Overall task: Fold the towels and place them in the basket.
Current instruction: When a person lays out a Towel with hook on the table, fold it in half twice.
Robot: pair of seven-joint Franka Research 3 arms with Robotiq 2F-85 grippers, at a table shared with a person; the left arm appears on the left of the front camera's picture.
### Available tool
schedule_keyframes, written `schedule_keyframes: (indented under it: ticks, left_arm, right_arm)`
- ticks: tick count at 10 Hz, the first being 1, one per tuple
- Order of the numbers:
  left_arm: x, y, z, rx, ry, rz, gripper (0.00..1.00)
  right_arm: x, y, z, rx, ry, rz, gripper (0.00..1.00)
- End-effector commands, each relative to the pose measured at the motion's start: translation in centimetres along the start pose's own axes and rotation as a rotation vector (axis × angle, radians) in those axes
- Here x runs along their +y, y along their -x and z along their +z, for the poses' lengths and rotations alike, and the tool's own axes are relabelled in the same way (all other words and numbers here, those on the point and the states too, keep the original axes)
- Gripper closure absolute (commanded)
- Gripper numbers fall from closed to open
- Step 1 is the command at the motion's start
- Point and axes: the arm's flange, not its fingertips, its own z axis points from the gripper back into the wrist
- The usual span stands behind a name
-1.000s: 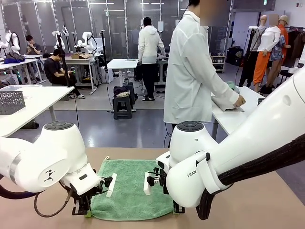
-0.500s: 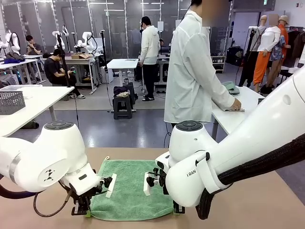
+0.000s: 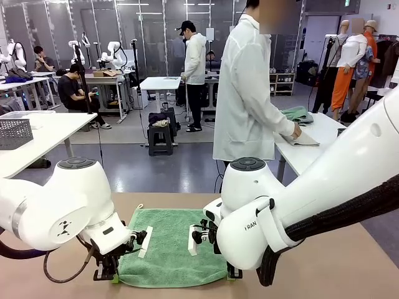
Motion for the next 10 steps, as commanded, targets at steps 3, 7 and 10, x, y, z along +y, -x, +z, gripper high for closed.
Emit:
schedule_keyframes:
  ticks: [3, 7, 10]
  left_arm:
    - [0.7, 0.1, 1.1, 0.004, -0.017, 0.004, 0.92]
    - [3.7, 0.2, 3.9, -0.004, -0.087, -0.007, 0.92]
    - [6.0, -0.1, 6.3, -0.018, -0.13, 0.011, 0.92]
  right_arm:
    - [-0.3, 0.2, 1.8, -0.044, 0.028, 0.056, 0.93]
    - [-3.4, 0.2, 5.0, -0.055, 0.078, 0.103, 0.93]
    - [-5.5, -0.8, 7.2, -0.05, 0.101, 0.116, 0.93]
